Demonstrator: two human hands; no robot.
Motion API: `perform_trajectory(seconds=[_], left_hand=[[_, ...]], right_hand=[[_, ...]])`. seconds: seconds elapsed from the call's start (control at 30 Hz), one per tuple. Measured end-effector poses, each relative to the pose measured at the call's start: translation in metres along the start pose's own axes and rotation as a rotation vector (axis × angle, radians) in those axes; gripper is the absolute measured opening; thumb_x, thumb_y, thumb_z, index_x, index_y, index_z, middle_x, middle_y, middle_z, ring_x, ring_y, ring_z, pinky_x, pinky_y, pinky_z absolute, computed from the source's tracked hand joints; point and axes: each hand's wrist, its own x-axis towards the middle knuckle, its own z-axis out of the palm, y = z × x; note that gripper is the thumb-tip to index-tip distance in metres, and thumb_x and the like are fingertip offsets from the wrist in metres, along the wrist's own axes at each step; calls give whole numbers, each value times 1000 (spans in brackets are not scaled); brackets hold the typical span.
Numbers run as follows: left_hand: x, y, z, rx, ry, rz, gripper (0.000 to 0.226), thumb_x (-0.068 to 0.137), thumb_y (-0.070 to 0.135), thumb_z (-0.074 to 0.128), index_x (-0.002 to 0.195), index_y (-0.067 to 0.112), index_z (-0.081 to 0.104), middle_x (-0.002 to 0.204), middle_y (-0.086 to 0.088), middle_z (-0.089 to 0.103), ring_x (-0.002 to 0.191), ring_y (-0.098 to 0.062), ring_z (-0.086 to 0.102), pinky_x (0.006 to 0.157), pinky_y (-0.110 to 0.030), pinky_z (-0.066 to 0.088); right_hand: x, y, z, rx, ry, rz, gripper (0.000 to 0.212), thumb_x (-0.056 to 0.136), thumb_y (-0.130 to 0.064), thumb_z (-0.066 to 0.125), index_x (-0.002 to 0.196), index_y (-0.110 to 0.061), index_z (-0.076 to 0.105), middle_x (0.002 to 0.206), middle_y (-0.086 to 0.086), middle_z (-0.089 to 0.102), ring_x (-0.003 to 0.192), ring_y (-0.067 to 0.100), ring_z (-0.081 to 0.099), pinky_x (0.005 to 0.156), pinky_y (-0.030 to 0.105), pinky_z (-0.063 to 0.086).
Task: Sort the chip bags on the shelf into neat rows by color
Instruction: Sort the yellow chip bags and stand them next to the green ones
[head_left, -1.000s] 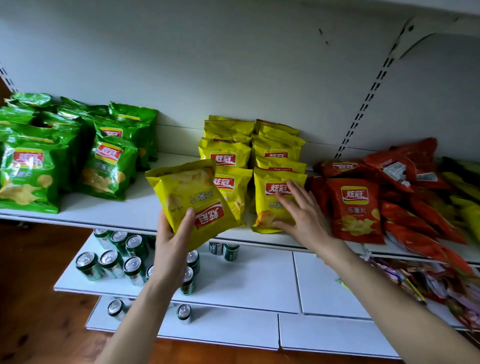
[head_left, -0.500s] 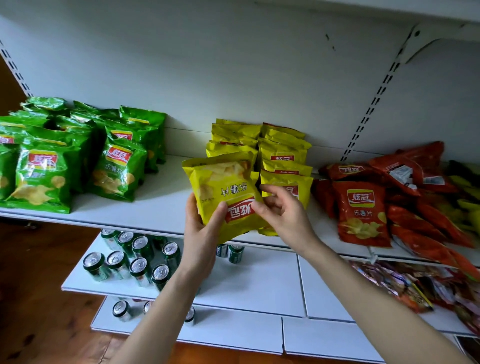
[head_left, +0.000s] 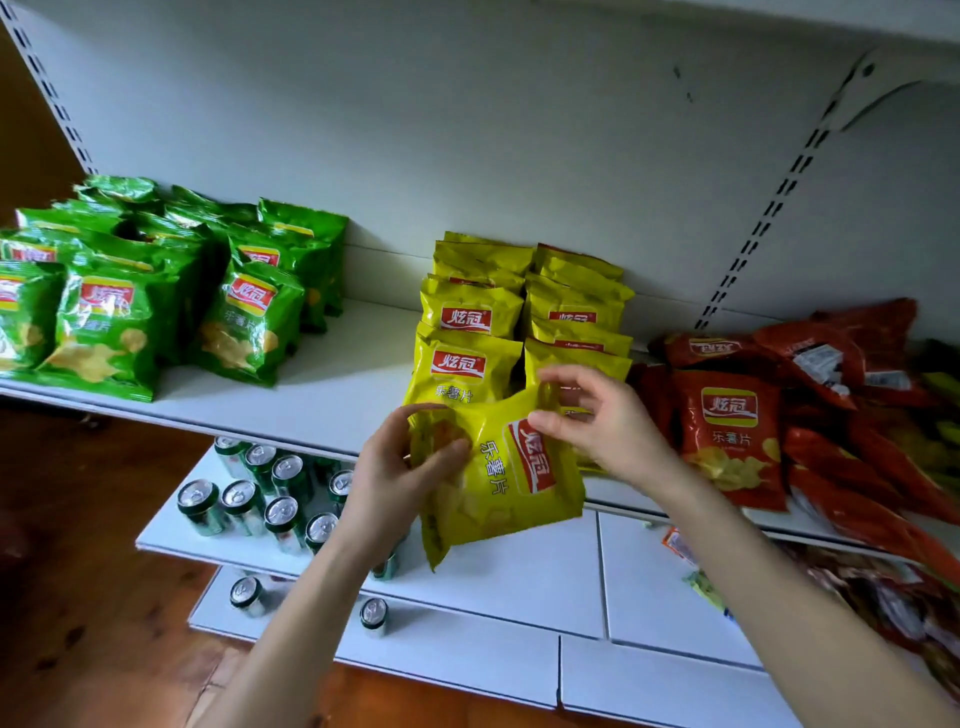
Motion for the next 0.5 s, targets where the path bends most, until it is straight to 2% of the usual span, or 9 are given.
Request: perform_trajectory(seconds=[0.07,0.17,0.27,0.33,0.4,0.5], left_hand=[[-3,-5,6,-175,165,-100,33,70,14,80,95,23,59,78,3,68,66,-9,63,54,-22,52],[-8,-6,17,-454,249,-245,25,84,9,65,107,14,55,86,-7,64,68,-16,63,47,-24,51],[-9,-6,15,-630,130,-332,26,80,20,60,104,13,57,89,-8,69,72,-17,69,54,-29,56],[-8,-10,10,-686,23,-373,24,77,22,58,99,13,59,91,-8,71,76,-18,70,59,-32,58],[-7,-14,3,-630,-50,-378,24,75,21,59,97,12,58,90,-7,69,75,-18,68,59,-30,57],[-4,-18,-8,-283,-33,-252,34,67,20,76,97,14,60,82,1,68,71,-10,65,60,-21,54]], right_hand=[[-4,9,11,103,169,24,42,71,-29,71,107,-30,48,107,-6,57,99,14,58,79,17,50],[-14,24,25,56,170,-4,55,70,-48,73,115,-25,50,115,0,60,106,12,58,87,24,48],[-11,25,22,82,133,-43,41,68,-41,73,102,-28,55,105,-4,65,98,12,62,87,29,50],[-3,22,16,89,131,-49,35,66,-33,70,97,-30,54,101,-9,63,93,2,62,87,25,50],[5,21,11,55,117,-54,36,66,-28,70,97,-29,53,98,-13,61,87,-8,59,84,16,48],[16,15,6,-76,-25,-28,40,70,-19,73,104,-27,54,101,-16,58,94,0,56,86,14,45]])
